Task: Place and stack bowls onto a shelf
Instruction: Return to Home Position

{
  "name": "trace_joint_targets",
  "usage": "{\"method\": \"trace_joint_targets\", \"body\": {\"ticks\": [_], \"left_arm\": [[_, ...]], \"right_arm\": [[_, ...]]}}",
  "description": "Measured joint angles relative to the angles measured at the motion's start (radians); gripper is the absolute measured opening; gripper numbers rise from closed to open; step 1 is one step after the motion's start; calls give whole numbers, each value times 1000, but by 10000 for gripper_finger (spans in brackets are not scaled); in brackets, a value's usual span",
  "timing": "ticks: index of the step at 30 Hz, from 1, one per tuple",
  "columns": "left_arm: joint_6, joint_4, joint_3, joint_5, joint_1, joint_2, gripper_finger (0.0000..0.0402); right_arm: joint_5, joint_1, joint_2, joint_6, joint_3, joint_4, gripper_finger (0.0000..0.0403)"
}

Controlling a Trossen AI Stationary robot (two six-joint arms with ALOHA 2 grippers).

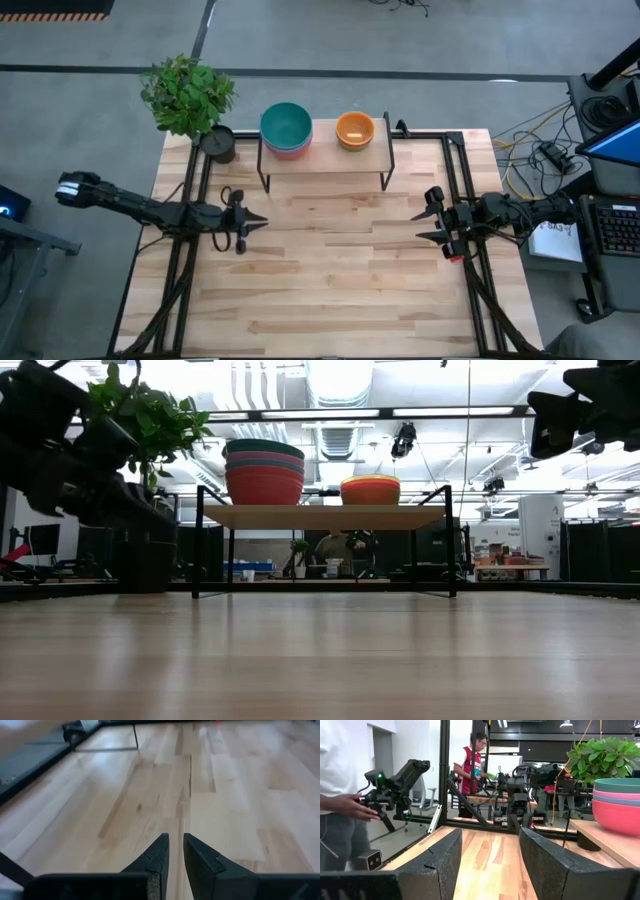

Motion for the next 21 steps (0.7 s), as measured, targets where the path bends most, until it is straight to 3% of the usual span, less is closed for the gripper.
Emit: {"method": "trace_joint_targets", "body": {"ticks": [21], "left_arm": [[111, -67, 0, 0, -2, -449, 40]], "right_arm": [[0, 0, 0, 0, 0, 0, 187]]}}
